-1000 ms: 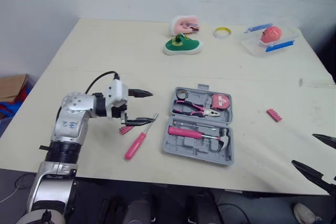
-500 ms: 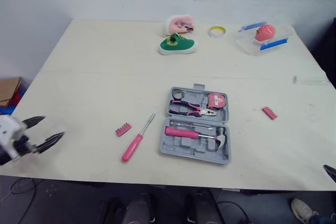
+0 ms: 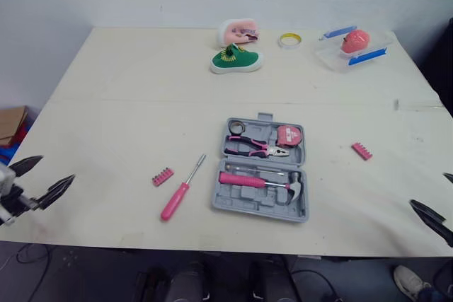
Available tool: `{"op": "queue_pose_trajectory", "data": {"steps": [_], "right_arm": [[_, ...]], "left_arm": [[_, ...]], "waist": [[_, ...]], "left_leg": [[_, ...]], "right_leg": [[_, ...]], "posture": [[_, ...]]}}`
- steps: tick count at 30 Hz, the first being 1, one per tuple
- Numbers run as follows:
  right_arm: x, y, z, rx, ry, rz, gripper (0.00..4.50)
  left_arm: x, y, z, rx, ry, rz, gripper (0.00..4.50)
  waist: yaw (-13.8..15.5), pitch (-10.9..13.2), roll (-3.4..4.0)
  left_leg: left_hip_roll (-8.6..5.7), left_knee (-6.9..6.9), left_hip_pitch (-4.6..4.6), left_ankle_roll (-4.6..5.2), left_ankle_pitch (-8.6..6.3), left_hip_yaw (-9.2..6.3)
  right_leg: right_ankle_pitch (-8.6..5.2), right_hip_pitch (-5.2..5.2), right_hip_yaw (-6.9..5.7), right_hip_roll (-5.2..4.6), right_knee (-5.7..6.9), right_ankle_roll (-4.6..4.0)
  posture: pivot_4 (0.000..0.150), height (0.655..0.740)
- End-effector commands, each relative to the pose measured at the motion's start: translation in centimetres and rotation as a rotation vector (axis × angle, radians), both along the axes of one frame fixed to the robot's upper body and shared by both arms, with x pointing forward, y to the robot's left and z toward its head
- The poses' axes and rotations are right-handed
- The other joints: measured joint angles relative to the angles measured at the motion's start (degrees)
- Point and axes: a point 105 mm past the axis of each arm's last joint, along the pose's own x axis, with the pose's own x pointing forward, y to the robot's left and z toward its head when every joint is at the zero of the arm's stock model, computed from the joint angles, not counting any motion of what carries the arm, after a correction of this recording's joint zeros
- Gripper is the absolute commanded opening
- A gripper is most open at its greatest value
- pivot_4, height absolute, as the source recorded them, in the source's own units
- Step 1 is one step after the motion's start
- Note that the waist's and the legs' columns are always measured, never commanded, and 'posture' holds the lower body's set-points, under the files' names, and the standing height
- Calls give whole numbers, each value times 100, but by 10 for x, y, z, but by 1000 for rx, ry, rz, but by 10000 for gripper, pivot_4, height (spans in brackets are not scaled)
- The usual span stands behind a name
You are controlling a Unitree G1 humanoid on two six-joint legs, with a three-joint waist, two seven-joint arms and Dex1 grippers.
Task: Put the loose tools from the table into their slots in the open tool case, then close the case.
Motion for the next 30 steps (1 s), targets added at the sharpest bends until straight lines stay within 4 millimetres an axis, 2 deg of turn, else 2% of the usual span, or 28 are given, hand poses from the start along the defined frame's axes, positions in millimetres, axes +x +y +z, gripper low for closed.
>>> {"op": "queue_pose_trajectory", "data": {"steps": [1, 4, 6, 9, 11, 20, 25, 30], "right_arm": [[8, 43, 14, 46, -57, 164, 45000], [10, 57, 19, 69, -74, 201, 45000], [12, 74, 22, 81, -85, 250, 45000], [8, 110, 17, 44, -64, 409, 45000], [7, 120, 16, 42, -61, 452, 45000], [15, 128, 10, 61, -65, 459, 45000], [14, 128, 7, 56, -65, 456, 45000], [13, 123, 2, 53, -61, 430, 45000]], "left_arm": [[7, -35, 4, -16, 32, -142, 44506], [8, -47, 1, -21, 58, -182, 44506], [12, -57, -3, -16, 75, -207, 44506], [17, -84, -20, -37, 122, -272, 44506], [17, -94, -29, -41, 141, -301, 44506], [34, -101, -59, -23, 196, -313, 44506], [39, -101, -64, -55, 201, -294, 44506], [41, -114, -72, -54, 217, -327, 44506]], "waist": [[-4, 0, 0], [-1, 1, 0], [1, 1, 0], [7, 1, -1], [11, 1, -1], [14, 2, -9], [8, 2, -10], [19, 3, -12]], "left_leg": [[2, 0, 0, -2, 1, 0], [1, 2, 0, -1, 3, 5], [-1, 3, 0, 1, 5, 9], [0, 6, 1, 3, 6, 9], [-1, 6, 3, 3, 9, 10], [-2, 10, 2, 5, 18, 10], [-1, 10, 2, 28, 31, 11], [-2, 12, 2, 28, 31, 10]], "right_leg": [[0, 0, 0, 4, 2, 0], [0, -1, 4, 4, 6, 0], [0, -2, 7, 4, 6, 1], [1, -2, 8, 4, 7, 2], [2, 0, 10, 4, 10, 3], [2, -2, 9, 7, 18, 3], [2, -3, 9, 7, 18, 3], [2, -2, 9, 6, 21, 3]], "posture": [[1500, 7400], [1500, 7400], [1500, 7400], [1500, 7400], [1500, 7400], [1500, 7400], [1500, 7400], [1500, 7400]]}}
